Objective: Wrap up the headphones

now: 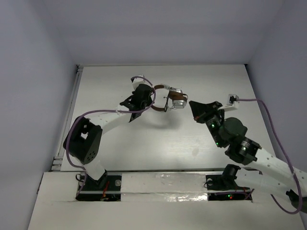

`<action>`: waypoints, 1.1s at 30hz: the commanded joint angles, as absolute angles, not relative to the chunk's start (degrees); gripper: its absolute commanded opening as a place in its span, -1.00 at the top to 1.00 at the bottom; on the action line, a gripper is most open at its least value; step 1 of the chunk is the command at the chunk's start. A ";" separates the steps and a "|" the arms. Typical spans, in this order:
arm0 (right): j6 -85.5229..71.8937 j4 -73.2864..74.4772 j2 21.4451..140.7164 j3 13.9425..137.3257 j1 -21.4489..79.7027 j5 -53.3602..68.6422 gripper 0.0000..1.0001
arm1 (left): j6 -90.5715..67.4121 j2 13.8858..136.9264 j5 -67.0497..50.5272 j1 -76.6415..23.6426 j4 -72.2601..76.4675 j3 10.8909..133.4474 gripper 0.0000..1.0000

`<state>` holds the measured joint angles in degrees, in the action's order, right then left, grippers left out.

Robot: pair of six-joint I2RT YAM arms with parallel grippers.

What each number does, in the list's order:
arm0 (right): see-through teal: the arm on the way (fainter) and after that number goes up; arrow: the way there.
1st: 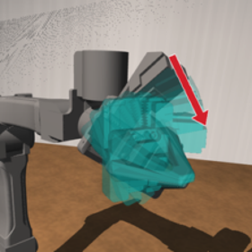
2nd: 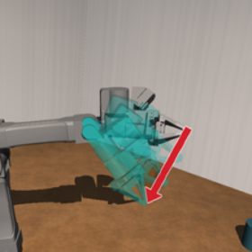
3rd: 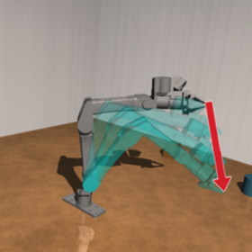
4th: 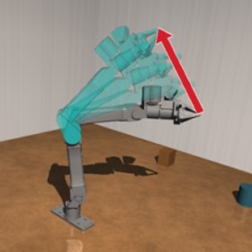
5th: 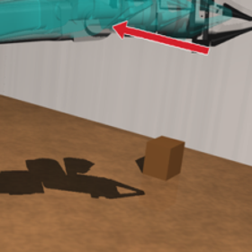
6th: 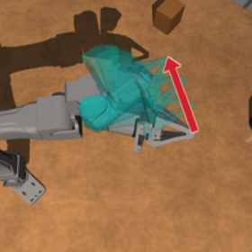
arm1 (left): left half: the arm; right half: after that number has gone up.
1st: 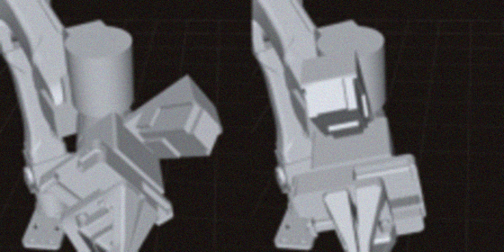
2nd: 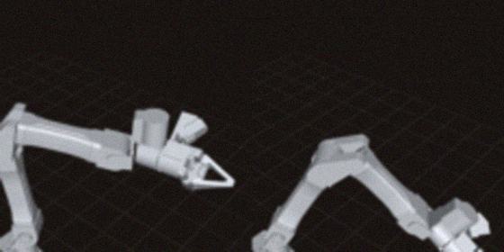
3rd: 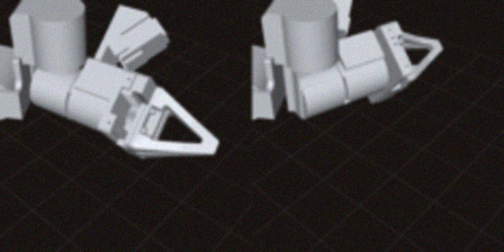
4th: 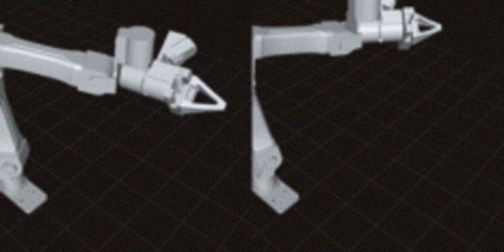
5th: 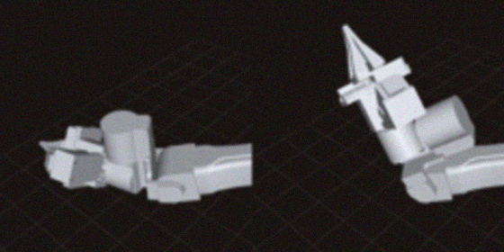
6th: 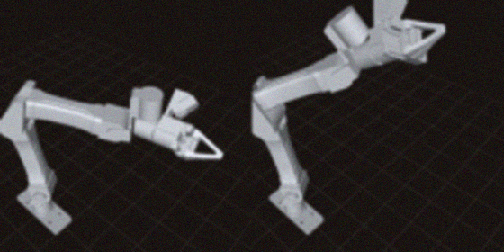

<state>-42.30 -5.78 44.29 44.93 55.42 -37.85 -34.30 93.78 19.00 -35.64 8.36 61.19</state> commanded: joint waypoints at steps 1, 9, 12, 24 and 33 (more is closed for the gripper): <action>-40.69 2.44 37.37 42.02 55.20 -39.20 1.00 | -33.76 95.62 18.72 -34.54 12.92 65.74 1.00; -40.34 10.89 26.20 36.22 55.20 -39.02 0.13 | -31.64 105.01 17.84 -32.26 16.08 69.87 1.00; -40.60 11.60 24.87 34.98 55.20 -38.50 -0.06 | -30.59 108.10 17.49 -32.26 16.35 72.59 1.00; -40.78 13.53 26.19 35.68 55.20 -41.48 -0.82 | -30.41 113.12 16.61 -31.73 15.03 75.16 0.48; -38.94 15.47 24.52 40.33 55.20 -44.38 -0.94 | -30.76 100.58 17.40 -31.73 16.61 69.45 -0.08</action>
<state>-40.77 15.73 25.80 35.92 55.42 -41.67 -30.52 110.48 16.64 -32.12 13.13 70.98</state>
